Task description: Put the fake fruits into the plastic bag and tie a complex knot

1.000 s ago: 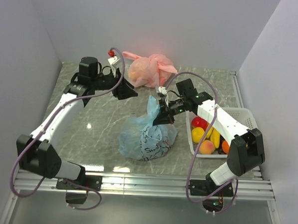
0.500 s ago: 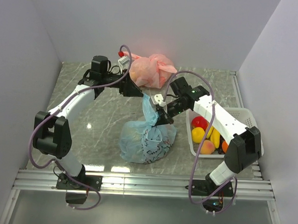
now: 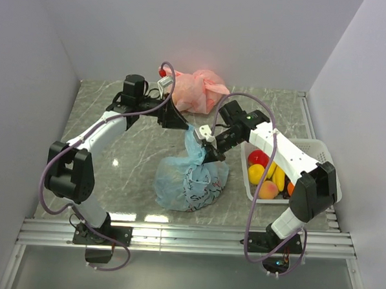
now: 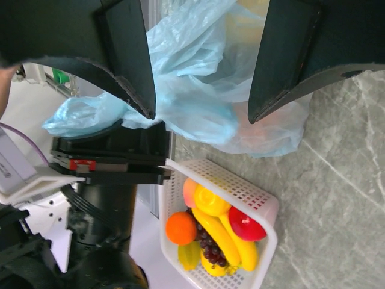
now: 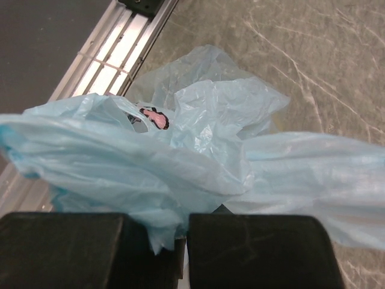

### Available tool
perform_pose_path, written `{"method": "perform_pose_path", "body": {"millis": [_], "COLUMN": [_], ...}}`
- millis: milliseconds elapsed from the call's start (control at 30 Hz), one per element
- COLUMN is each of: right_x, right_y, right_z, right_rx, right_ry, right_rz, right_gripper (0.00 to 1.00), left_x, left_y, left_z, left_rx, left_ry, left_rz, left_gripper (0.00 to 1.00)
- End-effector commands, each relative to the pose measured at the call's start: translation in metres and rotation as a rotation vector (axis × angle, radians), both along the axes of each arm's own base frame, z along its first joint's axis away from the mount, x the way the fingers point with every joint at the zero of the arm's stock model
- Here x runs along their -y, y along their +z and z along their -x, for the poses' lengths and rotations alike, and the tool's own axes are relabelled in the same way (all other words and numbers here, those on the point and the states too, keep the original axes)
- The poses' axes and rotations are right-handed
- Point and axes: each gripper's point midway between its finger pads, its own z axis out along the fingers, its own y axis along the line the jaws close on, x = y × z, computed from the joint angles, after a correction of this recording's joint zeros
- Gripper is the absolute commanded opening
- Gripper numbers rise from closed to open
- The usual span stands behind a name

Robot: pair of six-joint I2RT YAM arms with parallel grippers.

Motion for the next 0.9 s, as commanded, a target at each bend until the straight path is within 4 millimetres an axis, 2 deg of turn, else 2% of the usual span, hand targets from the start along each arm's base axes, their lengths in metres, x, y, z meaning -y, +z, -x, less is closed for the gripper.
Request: {"method": "perform_pose_path", "body": {"millis": [0,133,233,367,400,467,500,533,567,733,767,833,867], "right_x": [-0.002,-0.002,-0.002,-0.001,-0.001,-0.002,-0.001,-0.003,-0.002,-0.003,-0.004,-0.006,-0.005], "right_y": [0.015,0.018,0.018,0.016,0.016,0.015,0.016,0.018,0.017,0.013,0.015,0.01,0.014], "right_z": [0.003,0.005,0.006,0.004,0.002,-0.004,-0.006,-0.013,-0.013,-0.027,-0.027,-0.033,-0.034], "right_rx": [0.058,0.062,0.058,0.047,0.041,0.028,0.023,0.034,0.002,-0.054,-0.119,-0.212,-0.24], "right_ry": [0.032,0.038,0.041,0.025,0.013,-0.021,-0.034,-0.051,-0.077,-0.181,-0.241,-0.346,-0.387], "right_rz": [-0.023,-0.029,-0.029,-0.022,-0.022,-0.027,-0.03,-0.044,-0.036,-0.03,-0.015,-0.004,-0.014], "right_gripper": [0.0,0.0,0.0,0.0,0.0,0.0,0.0,0.0,0.0,0.0,0.0,0.0,0.0], "left_x": [0.0,-0.001,0.001,0.002,0.001,0.0,-0.002,-0.003,-0.004,-0.011,-0.013,-0.017,-0.02], "left_y": [-0.006,-0.017,-0.014,-0.009,-0.008,-0.003,-0.002,0.002,0.009,0.031,0.04,0.044,0.053], "left_z": [-0.004,-0.009,-0.008,0.003,0.006,0.012,0.016,0.018,0.021,0.024,0.026,0.02,0.022], "left_rx": [0.042,0.012,0.006,-0.016,-0.026,-0.008,-0.02,0.002,0.018,0.106,0.143,0.202,0.239], "left_ry": [0.01,0.042,0.029,-0.048,-0.062,-0.099,-0.11,-0.115,-0.117,-0.048,-0.035,0.034,0.056], "left_rz": [-0.016,-0.039,-0.021,0.012,0.013,0.025,0.023,0.027,0.032,0.023,0.023,-0.028,-0.035], "left_gripper": [0.68,0.71,0.7,0.48,0.38,0.31,0.19,0.12,0.01,0.0,0.0,0.0,0.0]}}
